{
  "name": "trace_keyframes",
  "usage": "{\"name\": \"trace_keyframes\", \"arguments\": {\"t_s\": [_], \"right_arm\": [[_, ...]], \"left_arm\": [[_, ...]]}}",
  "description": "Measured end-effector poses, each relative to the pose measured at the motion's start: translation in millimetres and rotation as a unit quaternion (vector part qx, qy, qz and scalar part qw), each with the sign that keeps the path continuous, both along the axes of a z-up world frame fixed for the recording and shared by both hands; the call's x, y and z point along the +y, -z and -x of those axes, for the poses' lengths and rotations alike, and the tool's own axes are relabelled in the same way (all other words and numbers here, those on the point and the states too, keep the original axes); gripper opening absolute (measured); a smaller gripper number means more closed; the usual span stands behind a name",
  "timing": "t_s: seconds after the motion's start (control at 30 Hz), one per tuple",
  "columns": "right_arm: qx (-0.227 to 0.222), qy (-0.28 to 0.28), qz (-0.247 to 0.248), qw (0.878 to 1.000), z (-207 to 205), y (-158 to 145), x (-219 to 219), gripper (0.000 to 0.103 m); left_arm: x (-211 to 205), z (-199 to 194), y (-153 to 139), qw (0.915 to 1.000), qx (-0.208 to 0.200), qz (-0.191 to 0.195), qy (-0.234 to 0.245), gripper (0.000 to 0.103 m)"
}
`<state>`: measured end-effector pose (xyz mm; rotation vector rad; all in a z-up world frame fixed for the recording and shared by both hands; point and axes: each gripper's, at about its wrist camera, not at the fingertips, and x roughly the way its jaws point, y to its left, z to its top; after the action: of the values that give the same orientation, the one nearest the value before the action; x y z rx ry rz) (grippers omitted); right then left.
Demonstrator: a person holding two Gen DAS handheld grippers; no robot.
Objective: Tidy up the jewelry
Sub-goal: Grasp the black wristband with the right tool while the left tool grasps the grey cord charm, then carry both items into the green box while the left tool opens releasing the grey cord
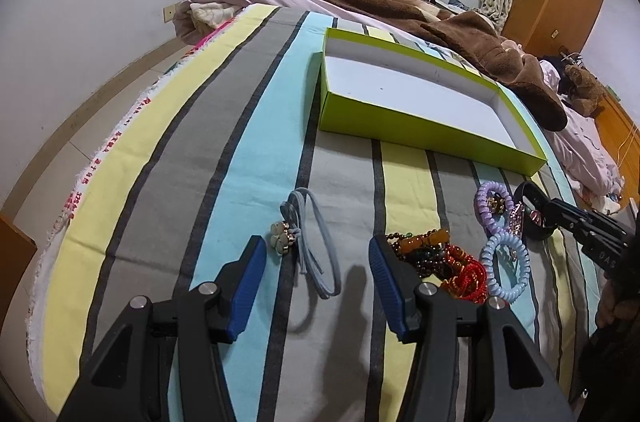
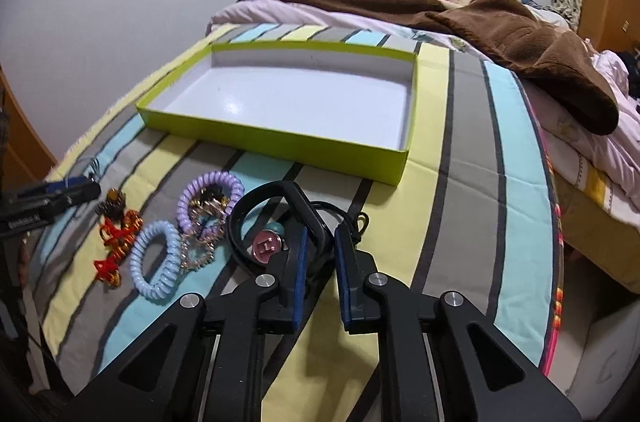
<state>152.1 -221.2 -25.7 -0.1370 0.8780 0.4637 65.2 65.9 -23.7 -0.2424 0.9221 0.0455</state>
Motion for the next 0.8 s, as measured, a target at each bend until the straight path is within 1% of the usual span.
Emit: {"name": "trace_keyframes", "arguments": {"t_s": [0.03,0.1,0.17,0.27,0.33,0.47,0.5,0.53,0.6,0.8], "right_arm": [[-0.001,0.003,-0.006,1.0,1.0,-1.3,-1.6,0.013],[-0.003,0.01,-0.019,1.0,2.7,-4.1,-5.0,0.013],[-0.005,0.014,-0.029,0.999,4.5,-6.6,-6.8,0.013],[-0.012,0.019,-0.045,0.999,8.8,-12.6,-8.6,0.013],[-0.017,0.024,-0.057,0.998,10.7,-16.3,-10.8,0.013],[-0.025,0.032,-0.076,0.996,18.7,-24.7,-14.3,0.013],[-0.028,0.031,-0.079,0.996,21.2,-26.7,-15.1,0.013],[-0.031,0.031,-0.081,0.996,23.8,-28.8,-15.1,0.013],[-0.038,0.031,-0.084,0.995,27.5,-33.9,-15.3,0.013],[-0.042,0.039,-0.09,0.994,29.6,-38.5,-20.4,0.013]], "left_arm": [[1.2,1.0,-0.6,1.0,-0.001,0.0,-0.003,0.049],[3.4,1.9,-1.2,1.0,-0.004,0.005,-0.006,0.041],[5.1,1.0,0.5,1.0,-0.001,0.003,-0.007,0.037],[5.3,-0.3,0.7,1.0,-0.002,-0.002,-0.005,0.034],[5.4,-1.7,1.2,1.0,-0.004,-0.002,-0.006,0.033],[2.0,-6.3,1.2,0.9997,-0.003,-0.023,-0.006,0.031],[0.0,-7.5,1.5,0.9995,-0.003,-0.032,-0.003,0.029],[-1.9,-8.0,1.5,0.9992,-0.002,-0.041,-0.002,0.027],[-4.2,-8.3,1.8,0.9985,-0.003,-0.054,-0.001,0.018],[-6.1,-7.5,-0.2,0.9982,-0.007,-0.059,0.004,0.018]]}}
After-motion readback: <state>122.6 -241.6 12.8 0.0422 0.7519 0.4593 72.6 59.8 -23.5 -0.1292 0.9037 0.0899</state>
